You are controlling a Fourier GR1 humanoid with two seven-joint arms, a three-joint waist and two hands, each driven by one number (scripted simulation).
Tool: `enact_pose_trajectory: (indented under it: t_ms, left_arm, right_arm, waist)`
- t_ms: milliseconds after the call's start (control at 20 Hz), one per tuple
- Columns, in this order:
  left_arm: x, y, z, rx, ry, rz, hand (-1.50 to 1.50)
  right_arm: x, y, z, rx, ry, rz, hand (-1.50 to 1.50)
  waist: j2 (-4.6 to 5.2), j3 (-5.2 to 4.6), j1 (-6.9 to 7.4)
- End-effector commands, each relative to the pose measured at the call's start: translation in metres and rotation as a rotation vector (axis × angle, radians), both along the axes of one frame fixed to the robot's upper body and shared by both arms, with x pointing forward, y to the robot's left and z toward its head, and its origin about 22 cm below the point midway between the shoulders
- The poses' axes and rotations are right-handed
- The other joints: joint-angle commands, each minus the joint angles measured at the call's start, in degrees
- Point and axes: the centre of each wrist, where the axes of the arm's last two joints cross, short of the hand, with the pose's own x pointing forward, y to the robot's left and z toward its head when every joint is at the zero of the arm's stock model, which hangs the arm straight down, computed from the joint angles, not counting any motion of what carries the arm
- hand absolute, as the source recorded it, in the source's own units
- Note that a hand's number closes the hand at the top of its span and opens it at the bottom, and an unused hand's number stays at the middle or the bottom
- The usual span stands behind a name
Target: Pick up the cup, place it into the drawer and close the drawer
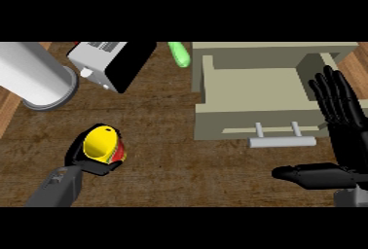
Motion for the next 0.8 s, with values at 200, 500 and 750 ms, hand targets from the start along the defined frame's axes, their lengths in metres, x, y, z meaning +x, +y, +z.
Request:
enact_pose_trajectory:
  t_ms: [200, 500, 750]
  left_arm:
    - [-0.009, -0.002, -0.007, -0.271, -0.161, 0.051, 1.50]
    - [-0.018, 0.005, -0.011, -0.178, -0.267, 0.466, 1.50]
    - [0.015, -0.013, 0.009, -0.211, -0.346, 0.409, 1.50]
  right_arm:
    - [-0.004, -0.004, -0.003, -0.007, 0.005, -0.013, -1.50]
    - [-0.004, -0.005, -0.014, -0.017, -0.002, -0.034, -1.50]
    - [-0.004, -0.007, -0.003, -0.019, 0.011, -0.018, -1.50]
  waist:
    - [-0.15, 0.03, 0.44]
    - [-0.24, 0.15, 0.98]
    - [-0.29, 0.15, 0.47]
